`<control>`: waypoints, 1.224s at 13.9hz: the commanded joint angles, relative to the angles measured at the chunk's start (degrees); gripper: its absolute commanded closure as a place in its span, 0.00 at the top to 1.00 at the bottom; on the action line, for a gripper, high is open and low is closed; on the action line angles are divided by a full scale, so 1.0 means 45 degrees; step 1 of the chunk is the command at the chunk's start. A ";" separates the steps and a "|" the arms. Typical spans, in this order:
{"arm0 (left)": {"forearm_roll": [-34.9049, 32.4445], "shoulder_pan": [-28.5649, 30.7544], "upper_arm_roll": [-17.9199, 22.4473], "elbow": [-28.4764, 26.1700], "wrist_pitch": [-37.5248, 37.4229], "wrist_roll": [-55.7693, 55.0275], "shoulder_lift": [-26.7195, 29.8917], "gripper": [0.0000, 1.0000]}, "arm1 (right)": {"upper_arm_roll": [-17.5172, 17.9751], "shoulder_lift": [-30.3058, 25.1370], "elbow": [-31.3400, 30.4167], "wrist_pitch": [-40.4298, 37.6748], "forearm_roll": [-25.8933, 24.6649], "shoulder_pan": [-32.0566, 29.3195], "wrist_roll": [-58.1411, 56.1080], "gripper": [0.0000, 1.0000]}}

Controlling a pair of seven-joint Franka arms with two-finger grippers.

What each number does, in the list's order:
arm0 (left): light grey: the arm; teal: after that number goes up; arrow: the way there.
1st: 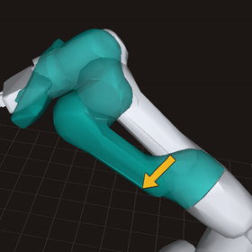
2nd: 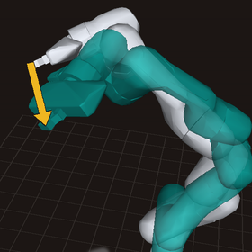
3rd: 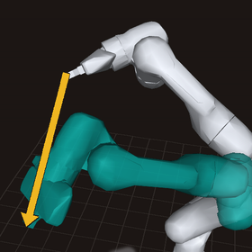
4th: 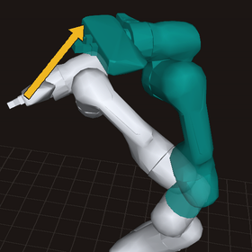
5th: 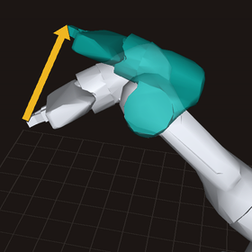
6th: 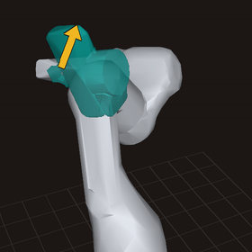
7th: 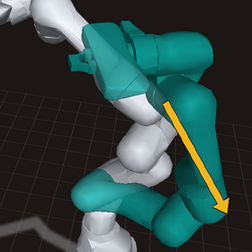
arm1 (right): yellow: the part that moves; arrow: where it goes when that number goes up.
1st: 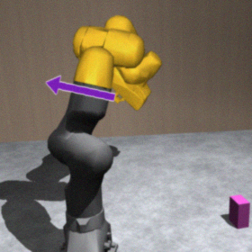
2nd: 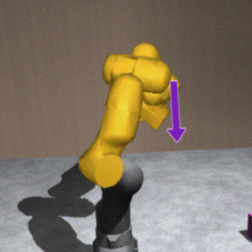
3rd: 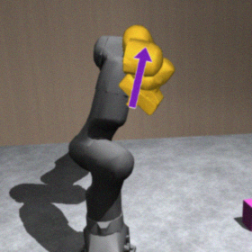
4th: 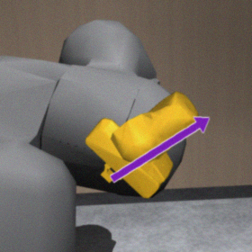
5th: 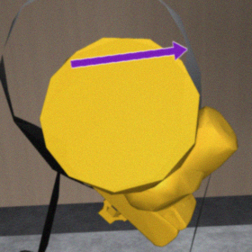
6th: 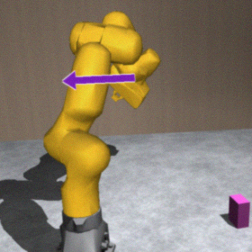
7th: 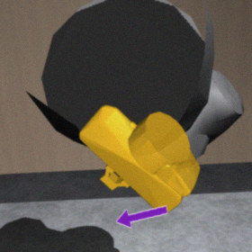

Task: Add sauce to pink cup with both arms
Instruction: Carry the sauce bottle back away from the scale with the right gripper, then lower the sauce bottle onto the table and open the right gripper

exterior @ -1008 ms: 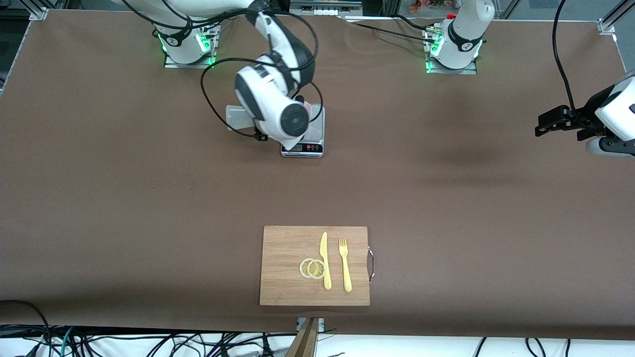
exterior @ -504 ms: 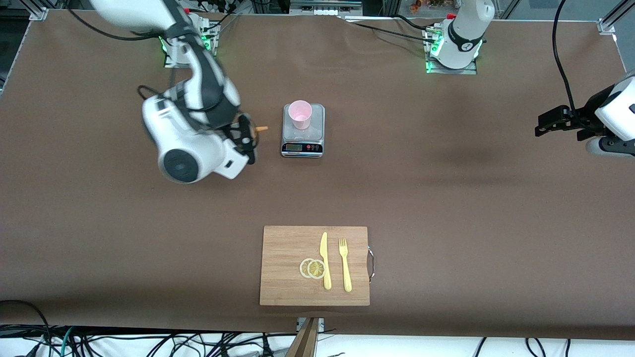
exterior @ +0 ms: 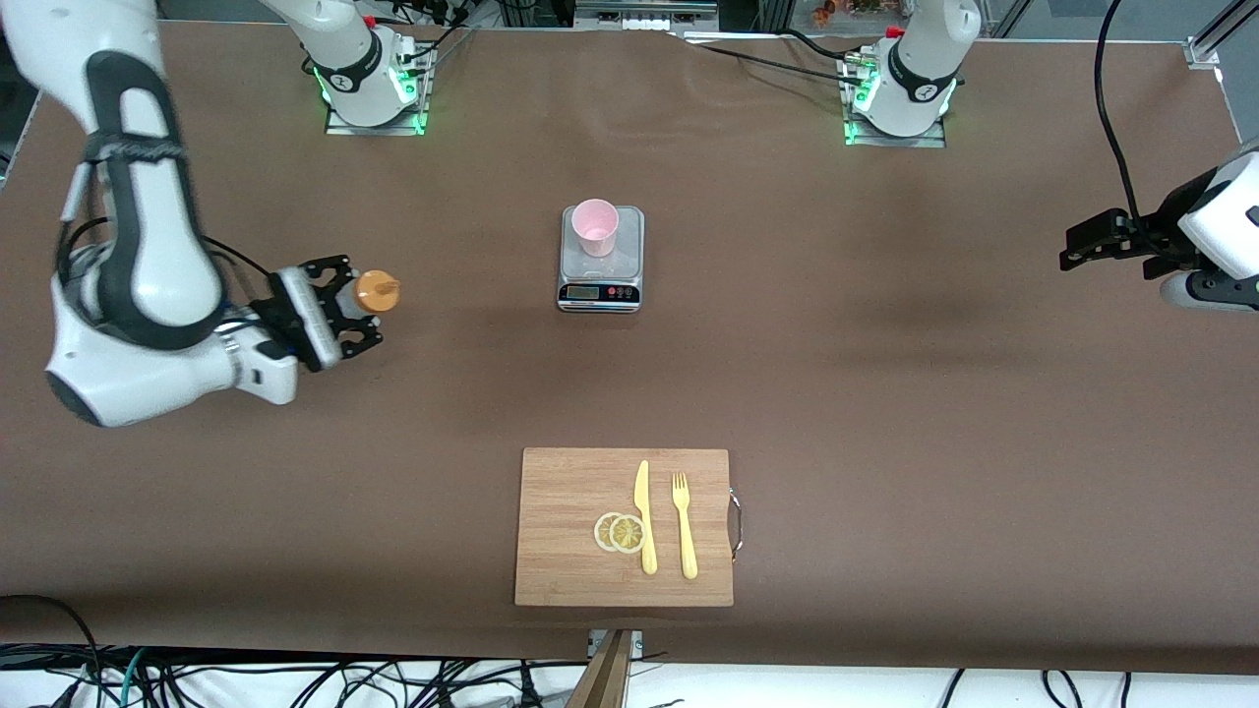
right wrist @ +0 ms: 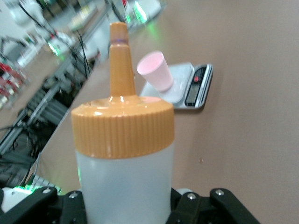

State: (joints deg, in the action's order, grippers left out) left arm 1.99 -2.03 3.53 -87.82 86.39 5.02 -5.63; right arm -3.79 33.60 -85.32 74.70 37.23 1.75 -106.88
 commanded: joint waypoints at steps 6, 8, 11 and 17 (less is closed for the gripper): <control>-0.0110 -0.0036 0.0017 0.0414 -0.0233 0.0231 -0.0174 1.00 | 0.0256 0.3039 -0.0766 -0.1891 0.2799 -0.2925 -0.5717 0.00; -0.0110 -0.0036 0.0017 0.0414 -0.0233 0.0231 -0.0174 1.00 | 0.0237 0.3372 -0.0766 -0.1892 0.2819 -0.3102 -0.6538 0.00; -0.0110 -0.0017 0.0036 0.0414 -0.0233 0.0251 -0.0174 1.00 | 0.0256 0.4114 -0.0727 -0.1873 0.2819 -0.3454 -0.7418 0.00; -0.0110 -0.0036 0.0036 0.0414 -0.0233 0.0231 -0.0174 1.00 | 0.0256 0.4936 -0.0649 -0.1775 0.2780 -0.3748 -0.8299 0.00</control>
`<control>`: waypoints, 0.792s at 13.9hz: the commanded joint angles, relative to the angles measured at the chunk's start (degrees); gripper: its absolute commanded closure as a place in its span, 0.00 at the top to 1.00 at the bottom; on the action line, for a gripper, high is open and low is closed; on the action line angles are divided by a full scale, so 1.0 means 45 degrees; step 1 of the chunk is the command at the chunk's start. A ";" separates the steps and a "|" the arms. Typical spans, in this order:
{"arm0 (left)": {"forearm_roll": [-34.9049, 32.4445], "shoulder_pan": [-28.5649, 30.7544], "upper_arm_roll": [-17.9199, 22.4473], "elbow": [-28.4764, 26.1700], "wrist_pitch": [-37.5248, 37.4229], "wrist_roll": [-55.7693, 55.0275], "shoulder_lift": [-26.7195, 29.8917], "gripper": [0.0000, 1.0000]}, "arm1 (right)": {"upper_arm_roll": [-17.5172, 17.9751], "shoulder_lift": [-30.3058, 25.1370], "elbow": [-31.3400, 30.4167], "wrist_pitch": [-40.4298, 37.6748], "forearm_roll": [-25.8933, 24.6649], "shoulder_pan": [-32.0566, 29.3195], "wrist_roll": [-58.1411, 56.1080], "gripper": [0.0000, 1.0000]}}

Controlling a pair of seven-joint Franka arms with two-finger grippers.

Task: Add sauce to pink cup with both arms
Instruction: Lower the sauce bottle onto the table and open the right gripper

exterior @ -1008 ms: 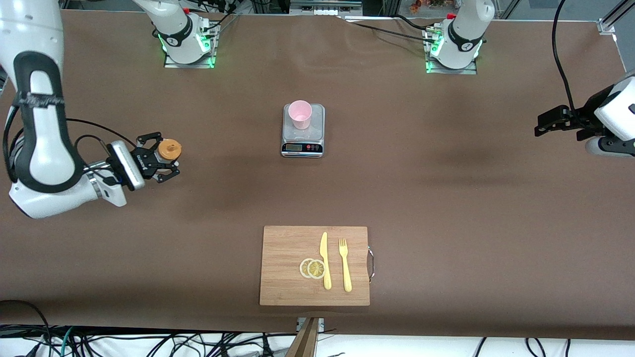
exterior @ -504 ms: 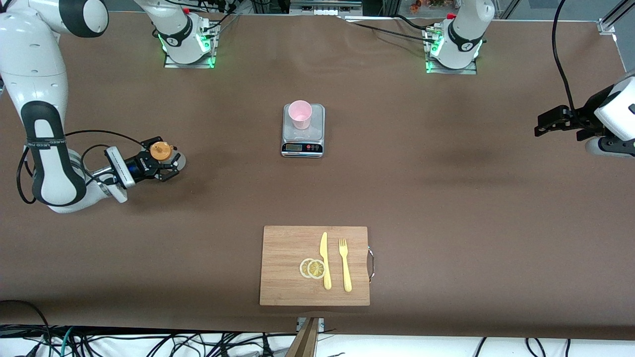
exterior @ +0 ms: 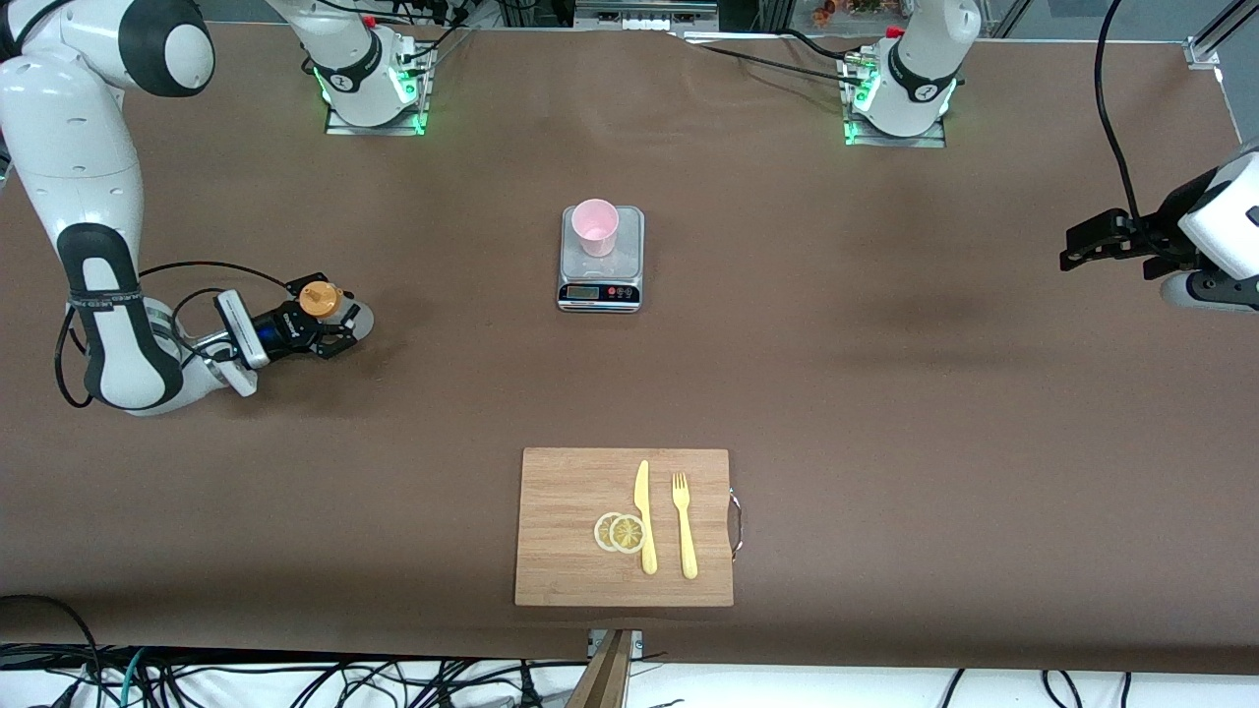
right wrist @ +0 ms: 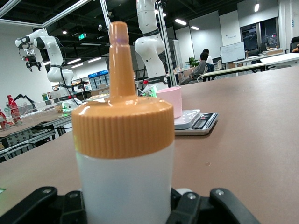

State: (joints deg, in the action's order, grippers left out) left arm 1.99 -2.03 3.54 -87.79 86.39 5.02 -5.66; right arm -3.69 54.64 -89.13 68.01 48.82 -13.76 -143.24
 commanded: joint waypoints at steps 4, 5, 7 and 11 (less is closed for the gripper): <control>-0.0110 -0.0036 0.0033 0.0407 -0.0233 0.0231 -0.0169 1.00 | 0.0214 0.0281 0.0198 -0.0348 0.0071 -0.0301 -0.0161 1.00; -0.0110 -0.0036 0.0033 0.0407 -0.0233 0.0231 -0.0188 1.00 | 0.0214 0.0281 0.0294 -0.0310 0.0031 -0.0301 -0.0200 1.00; -0.0110 -0.0036 0.0032 0.0407 -0.0233 0.0231 -0.0188 1.00 | 0.0214 0.0261 0.0412 -0.0387 -0.0280 -0.0320 -0.0142 1.00; -0.0110 -0.0036 0.0033 0.0407 -0.0233 0.0231 -0.0188 1.00 | 0.0156 0.0242 0.0724 -0.0446 -0.1255 -0.1040 -0.0025 1.00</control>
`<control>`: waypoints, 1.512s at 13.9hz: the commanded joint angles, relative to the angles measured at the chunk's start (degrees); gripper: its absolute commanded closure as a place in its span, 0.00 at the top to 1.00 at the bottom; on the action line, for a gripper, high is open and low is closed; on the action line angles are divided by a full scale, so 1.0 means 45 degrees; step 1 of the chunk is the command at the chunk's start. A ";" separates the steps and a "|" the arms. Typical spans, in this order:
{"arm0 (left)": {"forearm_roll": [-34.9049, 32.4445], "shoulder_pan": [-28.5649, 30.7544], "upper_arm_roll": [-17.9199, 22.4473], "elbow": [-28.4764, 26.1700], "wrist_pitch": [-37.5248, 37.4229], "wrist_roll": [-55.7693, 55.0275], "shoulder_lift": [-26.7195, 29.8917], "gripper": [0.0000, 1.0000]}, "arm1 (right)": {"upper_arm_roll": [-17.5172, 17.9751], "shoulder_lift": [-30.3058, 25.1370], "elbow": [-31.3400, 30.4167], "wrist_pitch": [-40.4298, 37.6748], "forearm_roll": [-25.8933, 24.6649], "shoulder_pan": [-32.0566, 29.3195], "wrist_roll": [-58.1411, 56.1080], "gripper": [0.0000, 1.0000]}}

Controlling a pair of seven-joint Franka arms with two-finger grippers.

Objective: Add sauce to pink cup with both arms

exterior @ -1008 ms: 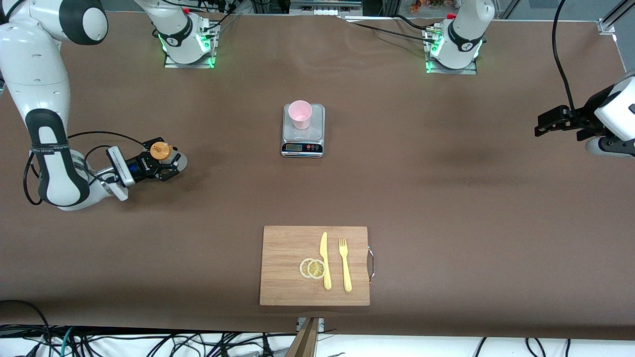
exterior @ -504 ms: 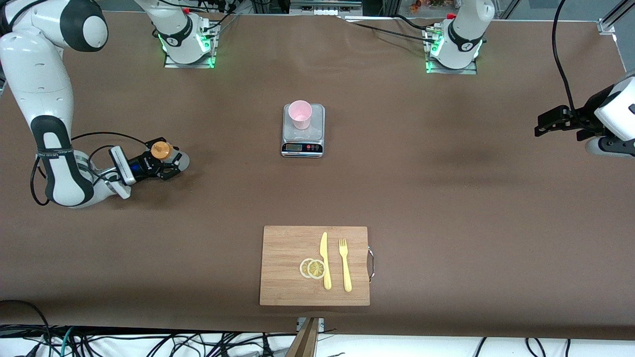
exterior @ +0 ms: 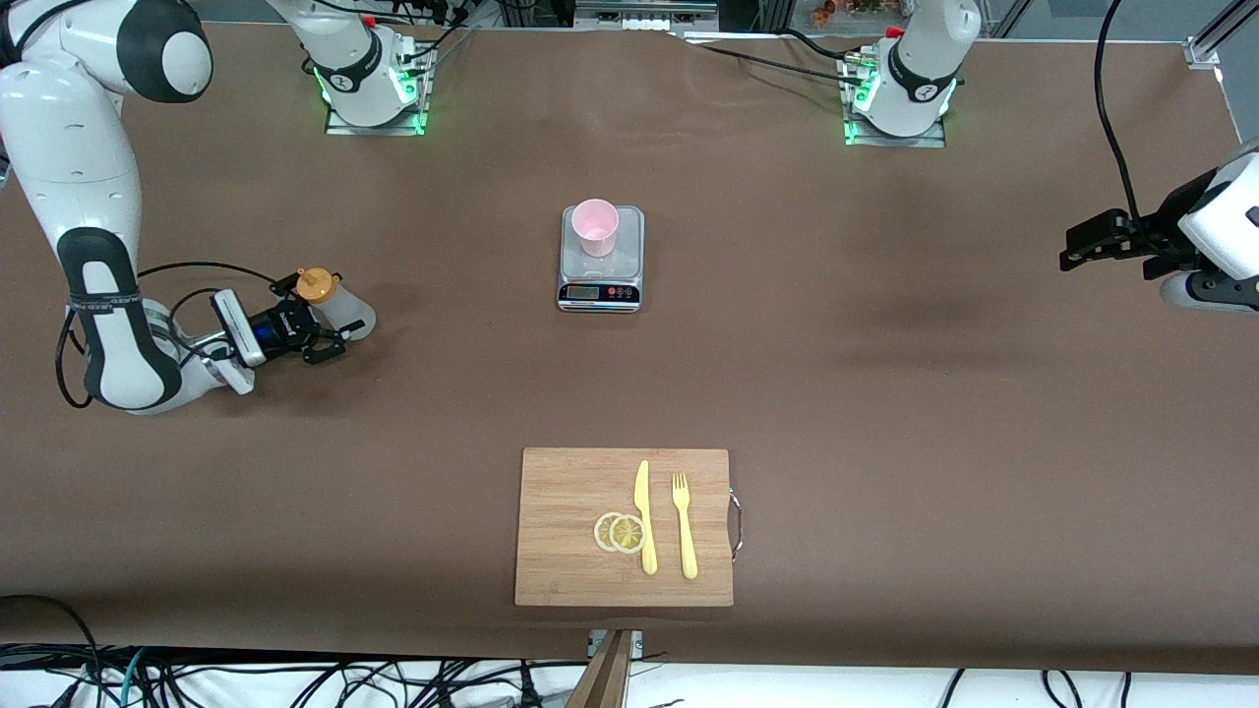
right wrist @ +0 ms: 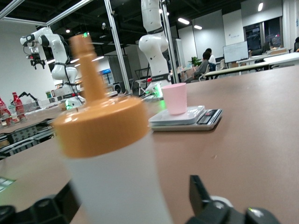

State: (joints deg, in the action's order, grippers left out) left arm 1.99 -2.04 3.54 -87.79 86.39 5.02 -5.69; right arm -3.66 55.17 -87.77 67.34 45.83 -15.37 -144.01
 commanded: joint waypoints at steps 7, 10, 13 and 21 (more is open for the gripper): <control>-0.0110 -0.0036 0.0033 0.0407 -0.0233 0.0231 -0.0182 1.00 | -0.0201 -0.0073 0.2450 -0.0315 -0.2625 -0.1721 0.0945 1.00; -0.0110 -0.0055 0.0033 0.0407 -0.0233 0.0231 -0.0182 1.00 | -0.0163 -0.0442 0.2941 -0.0315 -0.2878 -0.1546 0.2640 1.00; -0.0110 -0.0055 0.0014 0.0407 -0.0233 0.0231 -0.0182 1.00 | -0.0084 -0.1028 0.3430 -0.0315 -0.3523 -0.1215 0.4846 1.00; -0.0149 -0.0036 0.0033 0.0407 -0.0233 0.0212 -0.0182 1.00 | -0.0104 -0.3546 0.3450 -0.0315 -0.6039 -0.0004 1.0921 1.00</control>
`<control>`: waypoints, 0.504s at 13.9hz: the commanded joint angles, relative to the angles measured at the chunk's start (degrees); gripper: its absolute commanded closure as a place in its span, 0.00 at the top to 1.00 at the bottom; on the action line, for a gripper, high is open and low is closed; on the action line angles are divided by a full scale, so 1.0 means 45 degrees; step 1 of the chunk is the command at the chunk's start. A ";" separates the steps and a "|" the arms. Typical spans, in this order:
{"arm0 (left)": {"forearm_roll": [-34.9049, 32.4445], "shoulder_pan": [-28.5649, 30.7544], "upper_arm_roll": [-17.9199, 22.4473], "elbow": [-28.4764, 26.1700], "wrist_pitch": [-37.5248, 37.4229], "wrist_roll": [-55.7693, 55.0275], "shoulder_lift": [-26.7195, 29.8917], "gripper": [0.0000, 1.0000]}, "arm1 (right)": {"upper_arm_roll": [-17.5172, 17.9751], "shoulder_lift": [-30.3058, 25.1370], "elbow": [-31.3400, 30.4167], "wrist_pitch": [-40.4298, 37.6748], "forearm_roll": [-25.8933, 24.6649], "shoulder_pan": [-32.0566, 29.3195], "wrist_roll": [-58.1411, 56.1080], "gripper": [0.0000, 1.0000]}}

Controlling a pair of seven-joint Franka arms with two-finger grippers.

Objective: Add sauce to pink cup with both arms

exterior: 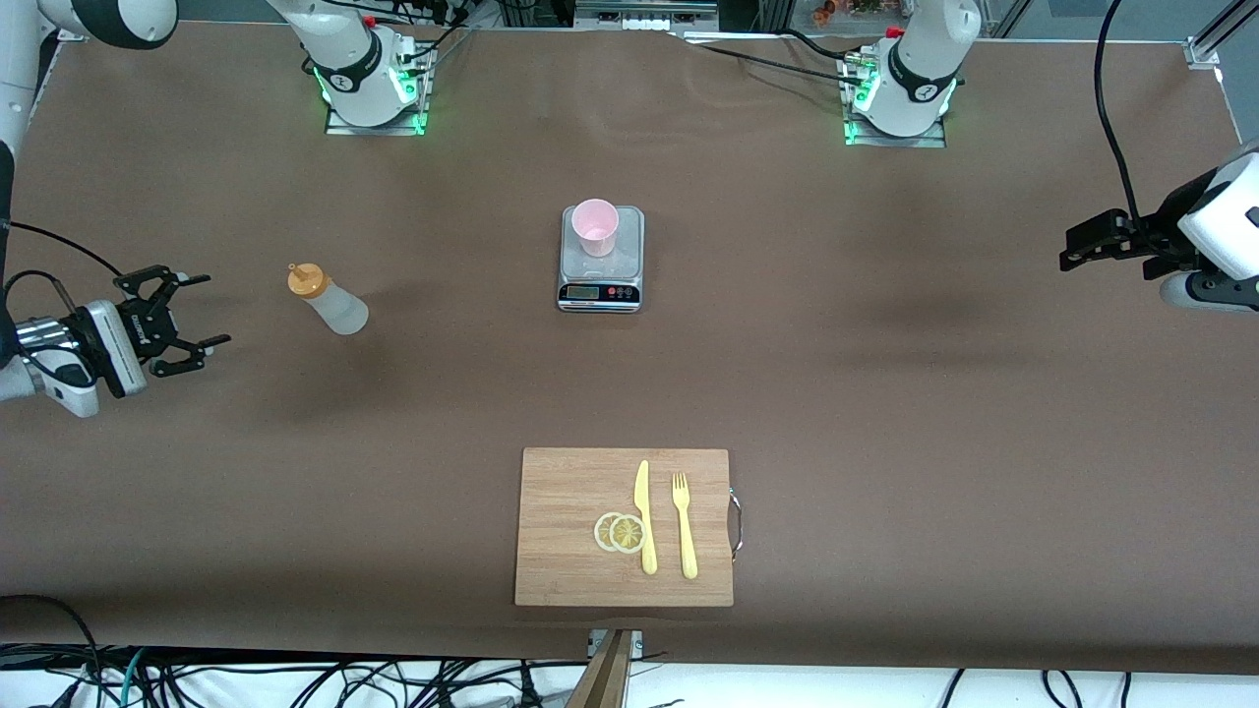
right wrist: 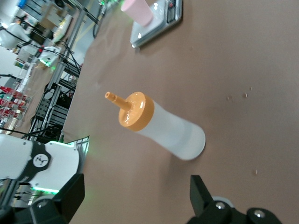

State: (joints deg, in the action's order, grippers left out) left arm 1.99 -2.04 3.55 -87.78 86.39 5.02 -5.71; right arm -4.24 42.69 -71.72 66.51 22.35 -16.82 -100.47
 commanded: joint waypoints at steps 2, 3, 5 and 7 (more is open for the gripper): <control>-0.0130 -0.0036 0.0032 0.0406 -0.0233 0.0212 -0.0176 1.00 | -0.0054 -0.1379 -0.0098 -0.0092 -0.1525 0.0747 0.2458 1.00; -0.0130 -0.0036 0.0032 0.0406 -0.0233 0.0212 -0.0176 1.00 | -0.0190 -0.1884 -0.0156 0.0159 -0.1915 0.1310 0.2869 1.00; -0.0110 -0.0036 0.0032 0.0406 -0.0233 0.0212 -0.0176 1.00 | -0.0328 -0.2200 -0.0156 0.0454 -0.2775 0.1958 0.4000 1.00; -0.0110 -0.0036 0.0032 0.0406 -0.0233 0.0212 -0.0176 1.00 | -0.0309 -0.3540 -0.1222 0.1793 -0.3477 0.2602 0.5772 1.00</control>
State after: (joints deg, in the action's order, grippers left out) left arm 1.99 -2.04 3.55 -87.78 86.39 5.02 -5.72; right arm -4.79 32.96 -71.61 69.49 10.08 -8.04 -80.77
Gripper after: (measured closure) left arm 0.000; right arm 0.000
